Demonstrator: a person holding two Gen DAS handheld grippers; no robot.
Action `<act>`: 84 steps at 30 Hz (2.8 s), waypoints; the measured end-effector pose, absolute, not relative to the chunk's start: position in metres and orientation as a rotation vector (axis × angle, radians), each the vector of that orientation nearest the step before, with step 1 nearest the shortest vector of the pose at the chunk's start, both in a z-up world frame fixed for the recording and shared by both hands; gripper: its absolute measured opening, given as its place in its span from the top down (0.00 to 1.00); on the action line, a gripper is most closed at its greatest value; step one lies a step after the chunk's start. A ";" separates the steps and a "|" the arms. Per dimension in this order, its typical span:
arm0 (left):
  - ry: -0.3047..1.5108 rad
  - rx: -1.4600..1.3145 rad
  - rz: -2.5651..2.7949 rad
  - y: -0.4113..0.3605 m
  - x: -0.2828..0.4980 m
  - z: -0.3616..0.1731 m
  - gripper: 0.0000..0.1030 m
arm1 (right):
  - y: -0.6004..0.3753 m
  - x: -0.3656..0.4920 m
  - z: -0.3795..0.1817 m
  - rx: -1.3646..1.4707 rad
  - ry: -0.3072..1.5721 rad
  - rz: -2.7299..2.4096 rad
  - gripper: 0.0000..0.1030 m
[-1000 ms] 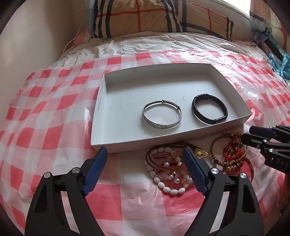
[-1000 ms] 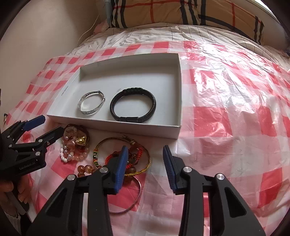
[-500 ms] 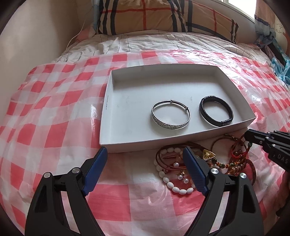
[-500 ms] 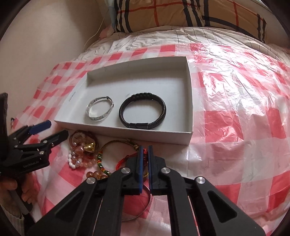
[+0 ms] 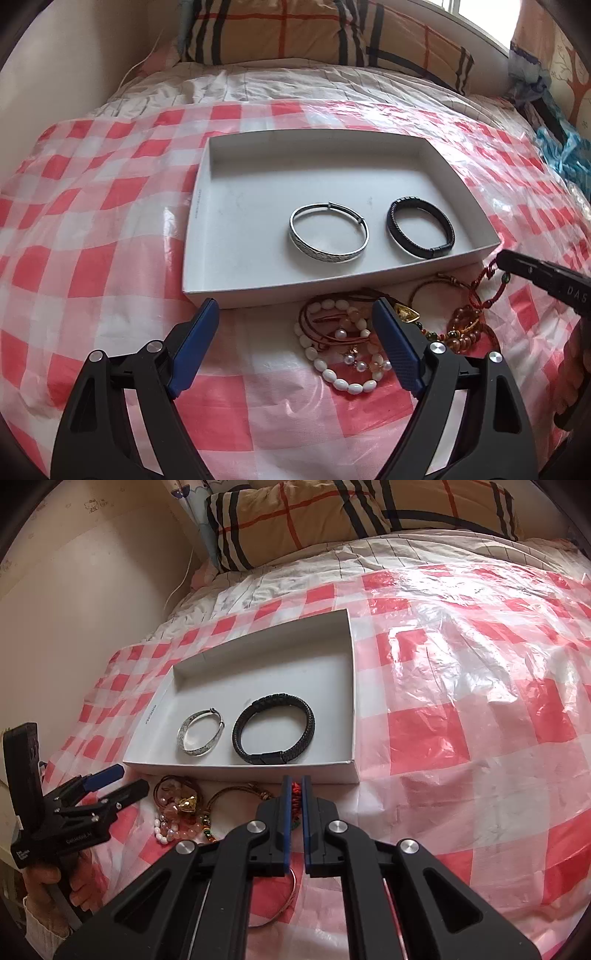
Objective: Organize jewelry
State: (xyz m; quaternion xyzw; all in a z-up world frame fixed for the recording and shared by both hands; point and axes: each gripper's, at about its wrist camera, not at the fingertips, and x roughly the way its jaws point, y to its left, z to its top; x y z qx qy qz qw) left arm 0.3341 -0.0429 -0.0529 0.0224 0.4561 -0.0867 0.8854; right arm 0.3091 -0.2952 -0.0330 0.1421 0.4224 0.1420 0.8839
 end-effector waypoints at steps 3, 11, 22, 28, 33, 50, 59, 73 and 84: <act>0.945 0.095 -0.202 -0.055 0.333 -0.057 0.21 | -0.301 0.309 -0.031 0.331 0.866 0.303 0.95; 0.960 0.121 -0.174 -0.062 0.341 -0.068 0.18 | -0.300 0.309 -0.030 0.365 0.872 0.328 0.94; 1.076 -0.091 -0.241 -0.041 0.355 -0.079 0.94 | -0.294 0.307 -0.029 0.368 0.874 0.351 0.94; 1.015 -0.031 -0.304 -0.046 0.337 -0.059 0.93 | -0.295 0.307 -0.029 0.358 0.869 0.343 0.94; 1.008 -0.052 -0.301 -0.035 0.339 -0.052 0.93 | -0.295 0.307 -0.030 0.352 0.870 0.337 0.94; 1.062 0.052 -0.221 -0.034 0.346 -0.071 0.58 | -0.288 0.315 -0.048 0.270 0.957 0.273 0.53; 1.011 0.024 -0.371 -0.041 0.332 -0.052 0.94 | -0.283 0.315 -0.057 0.240 0.985 0.288 0.92; 1.092 0.176 -0.254 -0.042 0.337 -0.076 0.93 | -0.293 0.313 -0.041 0.352 0.916 0.337 0.94; 1.005 0.152 -0.272 -0.048 0.347 -0.067 0.55 | -0.297 0.318 -0.054 0.348 0.978 0.291 0.78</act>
